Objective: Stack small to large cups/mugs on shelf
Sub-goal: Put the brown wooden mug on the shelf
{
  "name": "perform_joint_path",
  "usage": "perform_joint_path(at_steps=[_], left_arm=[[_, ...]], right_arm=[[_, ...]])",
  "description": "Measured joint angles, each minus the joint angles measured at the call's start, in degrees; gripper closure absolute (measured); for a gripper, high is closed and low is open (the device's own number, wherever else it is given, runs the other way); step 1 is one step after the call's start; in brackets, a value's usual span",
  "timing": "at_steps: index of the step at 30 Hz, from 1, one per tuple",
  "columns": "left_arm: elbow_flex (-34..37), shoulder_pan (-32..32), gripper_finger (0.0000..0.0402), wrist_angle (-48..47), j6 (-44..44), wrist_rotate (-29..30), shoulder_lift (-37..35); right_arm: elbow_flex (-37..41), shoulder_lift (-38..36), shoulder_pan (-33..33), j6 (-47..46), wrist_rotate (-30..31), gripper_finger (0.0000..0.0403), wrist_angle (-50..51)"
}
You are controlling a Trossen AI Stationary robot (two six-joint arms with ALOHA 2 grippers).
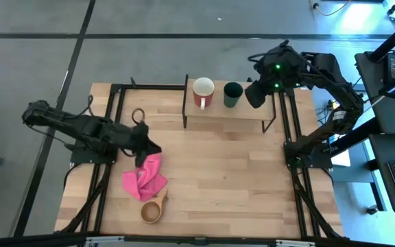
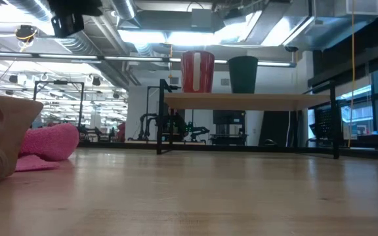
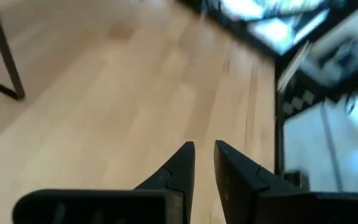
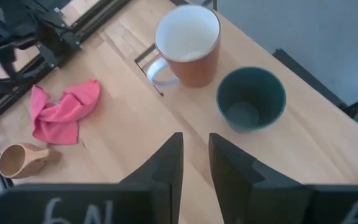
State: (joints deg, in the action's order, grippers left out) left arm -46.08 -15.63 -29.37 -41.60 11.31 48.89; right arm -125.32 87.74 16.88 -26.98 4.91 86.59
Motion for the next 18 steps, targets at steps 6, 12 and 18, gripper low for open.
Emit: perform_joint_path(at_steps=[6, 12, 18], left_arm=[[-7.9, -6.6, 0.0347, -13.2, -2.4, -0.7, 8.0], [-7.4, -14.7, 0.0347, -16.4, -15.0, -5.1, 13.6], [-7.1, -25.2, 0.0347, -15.4, -25.9, -6.0, 21.1]], right_arm=[[0.0, 0.0, 0.0, -1.3, 0.0, 0.0324, 2.2], [0.0, 0.0, 0.0, -1.2, 0.0, 0.0324, 2.2], [0.0, 0.0, 0.0, -1.0, 0.0, 0.0324, 2.2]])
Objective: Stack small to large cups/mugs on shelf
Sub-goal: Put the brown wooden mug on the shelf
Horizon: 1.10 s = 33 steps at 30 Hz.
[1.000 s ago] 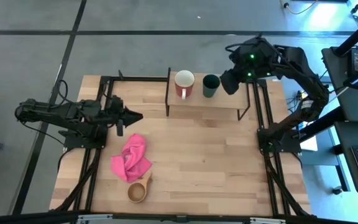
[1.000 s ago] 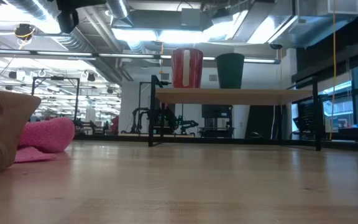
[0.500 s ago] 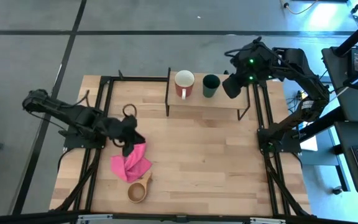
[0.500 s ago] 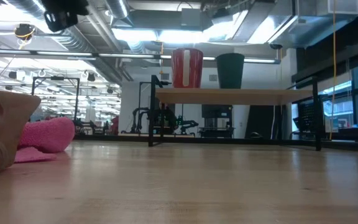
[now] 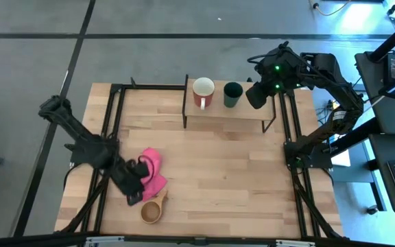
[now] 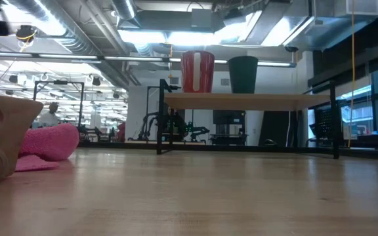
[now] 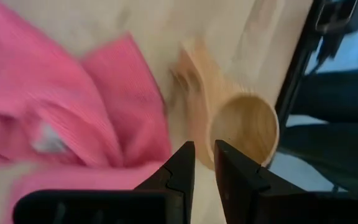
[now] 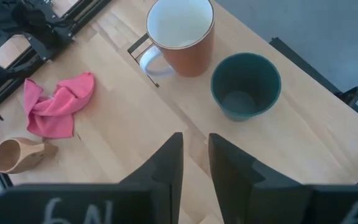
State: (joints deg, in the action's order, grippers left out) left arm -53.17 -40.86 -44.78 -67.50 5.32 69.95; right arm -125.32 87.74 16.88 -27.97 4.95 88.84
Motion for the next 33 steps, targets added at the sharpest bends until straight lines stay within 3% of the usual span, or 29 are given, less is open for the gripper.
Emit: perform_joint_path(at_steps=[7, 14, 26, 33], left_arm=[[0.0, -7.7, 0.0346, 4.8, -8.4, 1.7, 7.3], [0.1, -9.1, 0.0346, 8.2, -10.4, 2.6, 13.6], [0.1, -8.7, 0.0344, 9.6, -10.8, 2.9, 14.1], [0.1, -8.6, 0.0295, 9.5, -11.9, 3.9, 14.1]], right_arm=[[0.0, 0.0, 0.0, 1.5, 0.0, 0.0325, 0.0], [0.0, 0.0, 0.0, 3.2, 0.0, 0.0325, 0.0], [0.0, 0.0, 0.0, 5.1, 1.5, 0.0325, 0.4], [0.0, 0.0, 0.0, 6.0, 1.5, 0.0325, 0.6]])
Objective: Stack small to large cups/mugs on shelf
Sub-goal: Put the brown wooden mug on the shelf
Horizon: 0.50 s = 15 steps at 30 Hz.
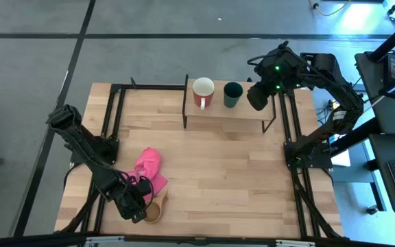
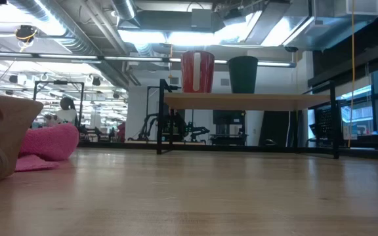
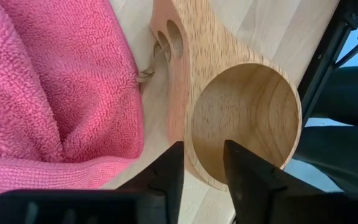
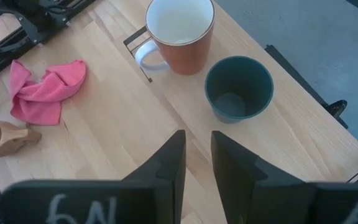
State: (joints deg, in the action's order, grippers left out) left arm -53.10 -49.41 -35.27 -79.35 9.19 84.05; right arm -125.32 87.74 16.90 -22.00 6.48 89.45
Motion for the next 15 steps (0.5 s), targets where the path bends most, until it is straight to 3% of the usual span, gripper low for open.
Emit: perform_joint_path(at_steps=[15], left_arm=[[0.0, 0.7, 0.0284, 1.3, 0.0, 2.0, 5.3]], right_arm=[[0.0, 0.0, 0.0, 0.6, 1.9, 0.0325, 0.0]])
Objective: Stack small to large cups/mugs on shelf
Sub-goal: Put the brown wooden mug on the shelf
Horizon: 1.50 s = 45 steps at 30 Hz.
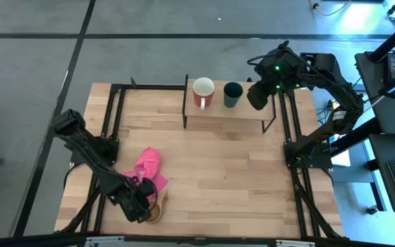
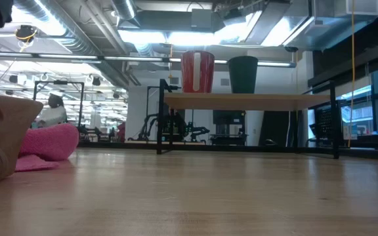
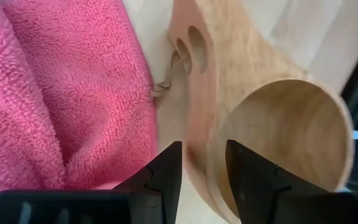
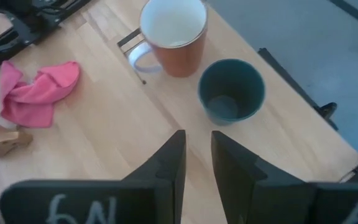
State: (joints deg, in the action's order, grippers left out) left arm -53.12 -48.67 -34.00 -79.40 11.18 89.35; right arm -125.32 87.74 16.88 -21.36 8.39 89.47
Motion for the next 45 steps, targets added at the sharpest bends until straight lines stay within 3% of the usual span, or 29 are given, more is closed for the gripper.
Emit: perform_joint_path(at_steps=[16, 24, 28, 36, 45], left_arm=[[0.9, 1.1, 0.0290, -1.8, 3.3, 0.7, 1.0], [1.4, 3.2, 0.0370, -0.7, 5.6, -1.5, 1.0], [1.3, 4.9, 0.0376, 0.2, 8.1, -3.6, 1.0], [-4.5, 7.4, 0.0376, -8.9, 21.2, -3.6, 1.0], [-9.8, 14.2, 0.0376, -18.3, 46.8, -1.9, 0.9]], right_arm=[[0.0, 0.0, 0.0, 1.0, 1.1, 0.0325, 0.0], [0.0, 0.0, 0.0, 1.9, 1.1, 0.0324, 0.0], [0.0, 0.0, 0.0, 2.2, 1.1, 0.0324, 0.0], [0.0, 0.0, 0.0, 2.0, 1.1, 0.0324, 0.4], [0.0, 0.0, 0.0, 0.8, 0.6, 0.0324, 0.6]])
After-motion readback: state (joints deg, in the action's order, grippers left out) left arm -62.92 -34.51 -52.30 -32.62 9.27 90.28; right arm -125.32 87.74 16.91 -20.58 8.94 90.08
